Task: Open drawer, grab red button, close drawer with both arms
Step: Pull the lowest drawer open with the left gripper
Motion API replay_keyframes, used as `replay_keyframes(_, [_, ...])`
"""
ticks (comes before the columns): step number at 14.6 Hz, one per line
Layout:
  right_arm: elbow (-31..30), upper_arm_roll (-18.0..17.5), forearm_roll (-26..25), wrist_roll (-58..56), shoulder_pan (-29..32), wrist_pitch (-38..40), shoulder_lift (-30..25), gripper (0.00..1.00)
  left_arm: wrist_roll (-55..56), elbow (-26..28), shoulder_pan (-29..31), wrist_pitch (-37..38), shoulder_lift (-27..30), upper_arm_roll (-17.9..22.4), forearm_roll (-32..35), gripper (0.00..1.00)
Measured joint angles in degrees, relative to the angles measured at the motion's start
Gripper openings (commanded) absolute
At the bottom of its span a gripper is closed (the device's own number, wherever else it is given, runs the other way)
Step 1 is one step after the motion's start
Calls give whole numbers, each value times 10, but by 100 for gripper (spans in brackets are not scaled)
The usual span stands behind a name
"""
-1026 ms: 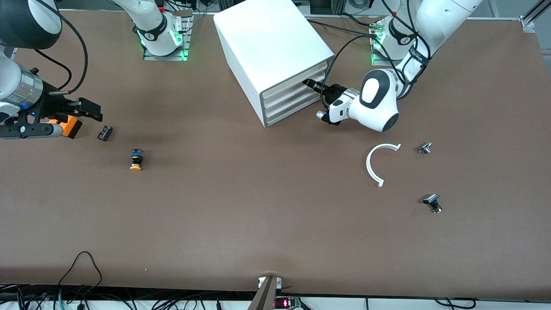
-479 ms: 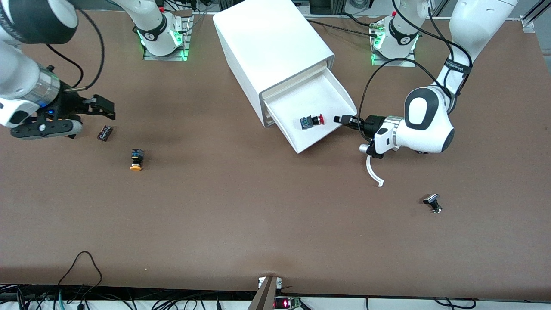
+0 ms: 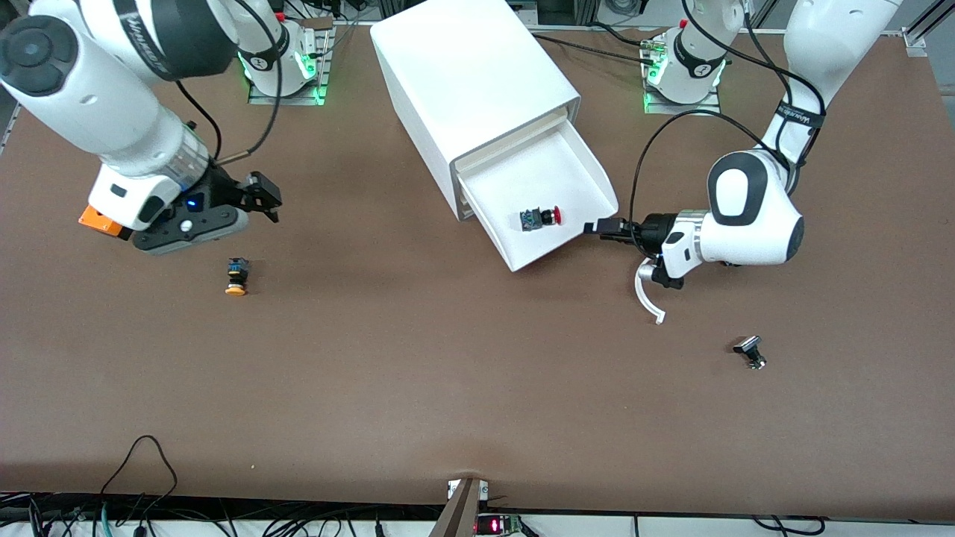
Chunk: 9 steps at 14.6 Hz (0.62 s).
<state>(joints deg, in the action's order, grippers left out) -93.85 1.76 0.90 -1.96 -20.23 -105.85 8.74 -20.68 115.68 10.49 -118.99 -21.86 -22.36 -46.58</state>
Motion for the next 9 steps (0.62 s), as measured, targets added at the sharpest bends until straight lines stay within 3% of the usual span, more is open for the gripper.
replay_keyframes(5, [62, -3, 0, 2, -121, -29, 44, 100, 3, -85, 99, -11, 47, 4, 58, 100])
replay_keyframes(9, [70, -3, -2, 39, -207, -41, 68, 100, 12, -91, 98, 29, 135, 8, 221, 100])
